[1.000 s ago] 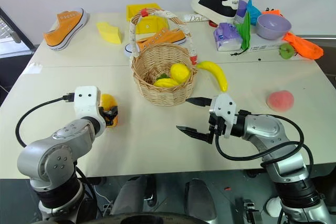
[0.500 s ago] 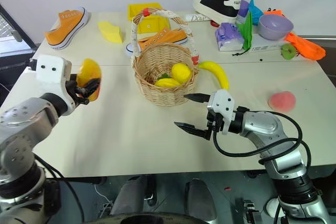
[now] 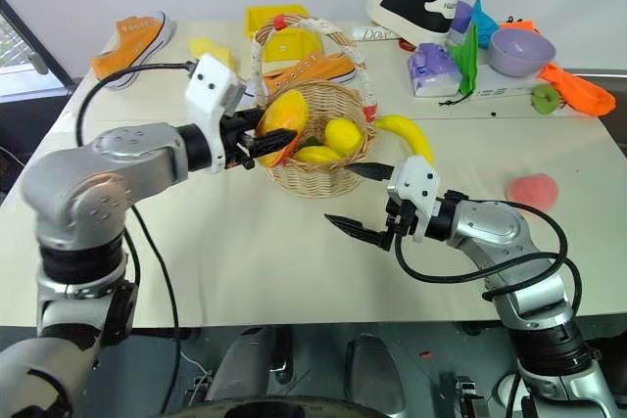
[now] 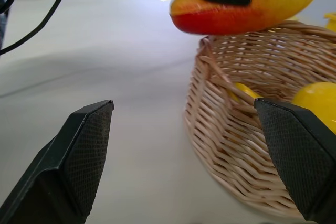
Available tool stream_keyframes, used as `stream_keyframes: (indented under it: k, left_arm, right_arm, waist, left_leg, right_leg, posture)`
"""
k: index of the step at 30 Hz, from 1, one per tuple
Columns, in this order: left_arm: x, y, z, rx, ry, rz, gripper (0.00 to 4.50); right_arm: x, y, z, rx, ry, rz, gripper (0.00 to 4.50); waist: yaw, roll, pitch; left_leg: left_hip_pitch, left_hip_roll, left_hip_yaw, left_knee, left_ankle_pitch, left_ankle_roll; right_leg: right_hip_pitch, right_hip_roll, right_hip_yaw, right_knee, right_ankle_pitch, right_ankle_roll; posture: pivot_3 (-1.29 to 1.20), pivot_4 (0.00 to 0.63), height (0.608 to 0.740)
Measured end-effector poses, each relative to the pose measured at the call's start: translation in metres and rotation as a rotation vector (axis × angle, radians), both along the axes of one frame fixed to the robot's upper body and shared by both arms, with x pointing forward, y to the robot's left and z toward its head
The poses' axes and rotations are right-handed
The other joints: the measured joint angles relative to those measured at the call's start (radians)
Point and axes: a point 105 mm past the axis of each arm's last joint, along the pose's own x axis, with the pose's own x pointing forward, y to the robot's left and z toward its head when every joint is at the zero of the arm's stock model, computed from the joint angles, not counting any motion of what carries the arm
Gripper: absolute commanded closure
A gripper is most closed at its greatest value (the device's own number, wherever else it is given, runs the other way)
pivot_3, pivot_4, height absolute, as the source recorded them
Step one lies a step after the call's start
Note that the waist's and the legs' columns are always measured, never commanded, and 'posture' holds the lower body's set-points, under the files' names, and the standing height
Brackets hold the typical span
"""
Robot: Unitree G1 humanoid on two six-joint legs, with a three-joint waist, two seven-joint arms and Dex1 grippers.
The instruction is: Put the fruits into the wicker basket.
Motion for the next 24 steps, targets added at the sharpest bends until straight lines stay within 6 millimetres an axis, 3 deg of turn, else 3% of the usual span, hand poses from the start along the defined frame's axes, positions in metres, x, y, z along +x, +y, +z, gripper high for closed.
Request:
stream_keyframes:
  k: [1, 2, 4, 5, 12, 18, 24]
  left_arm:
    - [0.007, -0.004, 0.000, -0.004, -0.016, 0.003, 2.29]
    - [0.012, -0.006, -0.001, -0.017, -0.025, 0.003, 1.27]
    - [0.022, -0.009, -0.007, -0.063, -0.020, -0.005, 0.27]
    - [0.024, -0.009, -0.009, -0.070, -0.016, -0.008, 0.05]
    - [0.019, -0.014, 0.006, -0.139, -0.111, -0.094, 0.05]
    - [-0.007, -0.002, 0.026, -0.206, -0.200, -0.205, 0.05]
    - [-0.044, 0.014, 0.000, -0.138, -0.145, -0.342, 0.05]
  right_arm:
    - [0.001, -0.002, -0.001, 0.001, 0.004, -0.021, 0.00]
    - [0.002, -0.004, -0.002, -0.003, 0.009, -0.041, 0.00]
    - [0.005, -0.014, -0.012, -0.038, 0.030, -0.119, 0.00]
    - [0.007, -0.019, -0.015, -0.043, 0.038, -0.149, 0.00]
    - [0.036, -0.064, -0.012, 0.002, 0.026, -0.439, 0.00]
    - [0.076, -0.101, -0.025, -0.039, 0.079, -0.719, 0.00]
    - [0.120, -0.109, -0.047, 0.048, 0.199, -0.887, 0.00]
  waist:
    - [0.000, 0.000, 0.000]
    - [0.000, 0.000, 0.000]
    - [0.000, 0.000, 0.000]
    - [0.000, 0.000, 0.000]
    - [-0.004, 0.000, 0.000]
    - [-0.005, 0.000, 0.000]
    - [-0.026, 0.002, 0.001]
  left_leg:
    - [0.000, 0.000, 0.000, 0.000, 0.000, 0.000]
    - [0.000, 0.000, 0.000, 0.000, 0.000, 0.000]
    - [0.000, -0.001, 0.001, 0.001, 0.000, 0.000]
    - [-0.001, -0.001, 0.001, 0.001, 0.000, 0.000]
    - [0.000, 0.000, 0.001, 0.000, 0.001, -0.002]
    - [0.000, 0.000, 0.001, 0.000, 0.003, -0.004]
    - [0.000, 0.000, 0.002, 0.000, 0.003, -0.005]
  right_leg:
    - [0.000, 0.000, 0.000, 0.000, 0.000, 0.000]
    - [0.000, 0.000, 0.000, 0.000, 0.000, 0.000]
    - [0.000, -0.001, 0.000, 0.000, 0.000, 0.000]
    - [0.000, -0.001, 0.000, 0.000, 0.000, 0.000]
    - [0.000, 0.000, -0.001, 0.000, 0.000, 0.000]
    - [0.000, 0.000, -0.001, 0.001, 0.000, 0.000]
    - [-0.001, 0.001, 0.000, 0.002, 0.000, 0.001]
  posture:
    - [0.00, 0.150, 0.733]
    - [0.00, 0.150, 0.733]
    - [0.00, 0.150, 0.733]
    - [0.00, 0.150, 0.733]
    - [0.00, 0.150, 0.733]
    - [0.00, 0.150, 0.733]
    - [0.00, 0.150, 0.733]
